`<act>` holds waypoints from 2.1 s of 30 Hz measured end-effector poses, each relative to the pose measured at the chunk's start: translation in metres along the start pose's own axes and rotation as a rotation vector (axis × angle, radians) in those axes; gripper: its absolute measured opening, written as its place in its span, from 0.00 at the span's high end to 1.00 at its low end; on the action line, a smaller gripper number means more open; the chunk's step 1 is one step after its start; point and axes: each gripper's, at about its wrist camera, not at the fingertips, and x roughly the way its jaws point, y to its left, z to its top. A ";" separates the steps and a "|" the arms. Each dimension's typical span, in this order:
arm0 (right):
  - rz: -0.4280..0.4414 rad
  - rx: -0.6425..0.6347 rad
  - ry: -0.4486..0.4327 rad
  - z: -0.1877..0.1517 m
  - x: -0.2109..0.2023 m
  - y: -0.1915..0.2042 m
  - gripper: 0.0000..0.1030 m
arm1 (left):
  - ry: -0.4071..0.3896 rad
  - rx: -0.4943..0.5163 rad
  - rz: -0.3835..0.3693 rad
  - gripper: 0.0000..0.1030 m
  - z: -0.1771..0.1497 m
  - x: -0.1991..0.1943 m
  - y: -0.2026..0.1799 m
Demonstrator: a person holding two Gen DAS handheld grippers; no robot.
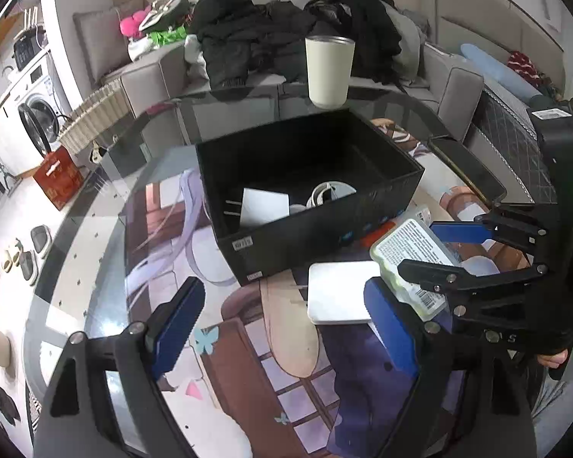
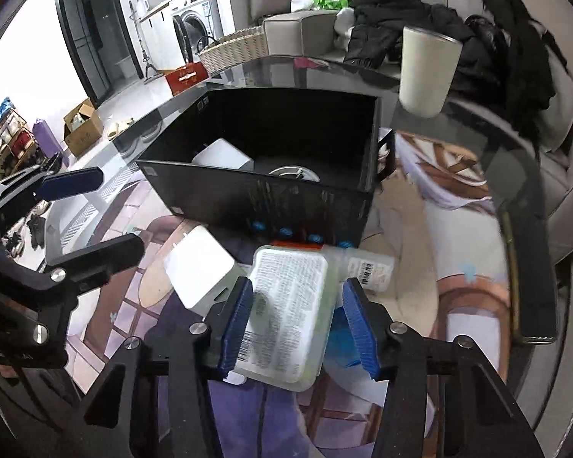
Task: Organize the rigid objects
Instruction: 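Grasp the white square charger with the left gripper while the right grasps the green battery case, then lift the charger and battery case up over the black box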
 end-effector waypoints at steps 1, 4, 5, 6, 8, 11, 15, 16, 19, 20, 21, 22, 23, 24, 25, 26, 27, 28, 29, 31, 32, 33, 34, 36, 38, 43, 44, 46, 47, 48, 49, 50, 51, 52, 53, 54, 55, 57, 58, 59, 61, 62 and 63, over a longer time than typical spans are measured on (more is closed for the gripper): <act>0.005 -0.003 0.007 -0.001 0.002 0.001 0.51 | 0.009 0.000 0.000 0.17 0.000 0.003 0.000; 0.015 0.001 0.027 -0.003 0.007 0.003 0.52 | 0.028 0.000 -0.002 0.17 -0.001 0.008 -0.002; 0.013 -0.003 0.033 -0.003 0.009 0.004 0.58 | 0.035 0.002 -0.002 0.17 0.000 0.009 -0.002; 0.006 -0.010 0.031 -0.003 0.009 0.004 0.59 | 0.038 0.003 -0.004 0.17 0.000 0.011 -0.003; 0.008 -0.028 0.026 -0.003 0.008 0.006 0.72 | 0.043 0.010 -0.006 0.17 0.000 0.013 -0.006; 0.024 -0.028 0.044 -0.003 0.007 0.008 0.83 | 0.053 0.026 -0.002 0.17 0.000 0.018 -0.012; 0.011 -0.044 0.042 -0.007 0.004 0.009 0.83 | 0.075 0.040 -0.005 0.17 0.001 0.027 -0.018; 0.009 -0.045 0.039 -0.008 0.003 0.008 0.83 | 0.079 0.047 -0.004 0.17 0.001 0.029 -0.021; 0.009 -0.043 0.032 -0.011 0.000 0.006 0.83 | 0.087 0.070 0.005 0.17 0.003 0.035 -0.029; 0.009 -0.038 0.033 -0.012 -0.001 0.004 0.83 | 0.089 0.074 0.007 0.17 0.003 0.037 -0.030; 0.008 -0.033 0.032 -0.012 -0.002 0.003 0.83 | 0.096 0.076 0.005 0.17 0.004 0.039 -0.032; 0.007 -0.029 0.032 -0.013 -0.002 0.001 0.83 | 0.100 0.075 0.002 0.17 0.004 0.041 -0.032; 0.007 -0.026 0.031 -0.014 -0.002 0.000 0.83 | 0.105 0.075 0.000 0.17 0.005 0.043 -0.033; 0.008 -0.024 0.029 -0.014 -0.003 -0.002 0.83 | 0.111 0.075 -0.003 0.17 0.006 0.045 -0.034; -0.003 -0.026 0.026 -0.015 -0.004 -0.003 0.83 | 0.116 0.076 -0.002 0.17 0.007 0.046 -0.035; -0.006 -0.028 0.021 -0.016 -0.005 -0.004 0.83 | 0.122 0.082 0.009 0.18 0.008 0.047 -0.037; -0.003 -0.030 0.019 -0.017 -0.006 -0.005 0.83 | 0.125 0.089 0.016 0.18 0.008 0.049 -0.038; 0.008 -0.031 0.018 -0.017 -0.008 -0.005 0.83 | 0.127 0.091 0.018 0.19 0.008 0.050 -0.039; 0.012 -0.031 0.016 -0.018 -0.008 -0.005 0.83 | 0.128 0.092 0.013 0.27 0.008 0.051 -0.040; 0.014 -0.039 0.011 -0.018 -0.010 -0.003 0.83 | 0.154 0.101 -0.009 0.44 0.007 0.056 -0.042; 0.014 -0.040 0.010 -0.018 -0.011 -0.004 0.83 | 0.151 0.104 -0.004 0.44 0.007 0.056 -0.042; 0.016 -0.039 0.009 -0.018 -0.011 -0.005 0.83 | 0.152 0.106 -0.004 0.45 0.007 0.056 -0.042; 0.018 -0.039 0.007 -0.018 -0.012 -0.005 0.83 | 0.152 0.106 -0.006 0.45 0.007 0.056 -0.042; 0.017 -0.041 0.004 -0.018 -0.013 -0.005 0.83 | 0.152 0.103 -0.010 0.45 0.007 0.055 -0.040; 0.021 -0.040 0.002 -0.018 -0.014 -0.004 0.83 | 0.150 0.093 -0.011 0.46 0.007 0.054 -0.038; 0.028 -0.044 -0.011 -0.016 -0.017 -0.001 0.83 | 0.089 0.098 -0.007 0.46 0.007 0.038 -0.037; 0.027 -0.044 -0.017 -0.015 -0.019 0.000 0.83 | 0.060 0.108 -0.002 0.46 0.007 0.031 -0.038; 0.027 -0.044 -0.032 -0.013 -0.022 0.002 0.83 | 0.005 0.113 -0.001 0.46 0.009 0.017 -0.037; 0.028 -0.043 -0.045 -0.012 -0.024 0.003 0.83 | -0.024 0.111 -0.003 0.46 0.010 0.010 -0.035; 0.026 -0.043 -0.061 -0.010 -0.028 0.004 0.83 | -0.044 0.110 -0.006 0.46 0.010 0.005 -0.033; 0.021 -0.046 -0.086 -0.008 -0.032 0.006 0.83 | -0.069 0.109 -0.006 0.46 0.010 -0.001 -0.031; 0.018 -0.049 -0.107 -0.007 -0.037 0.008 0.83 | -0.089 0.111 -0.005 0.46 0.011 -0.005 -0.030; 0.018 -0.053 -0.127 -0.006 -0.040 0.009 0.83 | -0.122 0.110 -0.005 0.46 0.012 -0.013 -0.027; 0.027 -0.061 -0.168 -0.005 -0.047 0.012 0.83 | -0.149 0.108 -0.007 0.46 0.012 -0.020 -0.025; 0.028 -0.069 -0.194 -0.004 -0.052 0.014 0.83 | -0.192 0.107 -0.009 0.46 0.012 -0.029 -0.023; 0.020 -0.080 -0.229 -0.003 -0.057 0.017 0.83 | -0.226 0.109 -0.008 0.46 0.011 -0.037 -0.022; 0.009 -0.094 -0.279 -0.003 -0.066 0.021 0.83 | -0.259 0.114 -0.003 0.46 0.010 -0.045 -0.021; -0.010 -0.111 -0.355 -0.003 -0.079 0.025 0.83 | -0.340 0.127 0.014 0.46 0.009 -0.063 -0.021; -0.021 -0.117 -0.391 -0.003 -0.085 0.027 0.83 | -0.370 0.128 0.018 0.46 0.009 -0.070 -0.020; -0.036 -0.127 -0.439 -0.003 -0.093 0.030 0.83 | -0.401 0.126 0.022 0.46 0.008 -0.077 -0.019; -0.062 -0.143 -0.525 -0.005 -0.108 0.034 0.83 | -0.456 0.117 0.021 0.46 0.008 -0.091 -0.016; -0.065 -0.148 -0.561 -0.007 -0.115 0.035 0.83 | -0.480 0.112 0.021 0.46 0.007 -0.096 -0.014; -0.067 -0.154 -0.590 -0.008 -0.120 0.037 0.83 | -0.508 0.106 0.022 0.46 0.006 -0.103 -0.011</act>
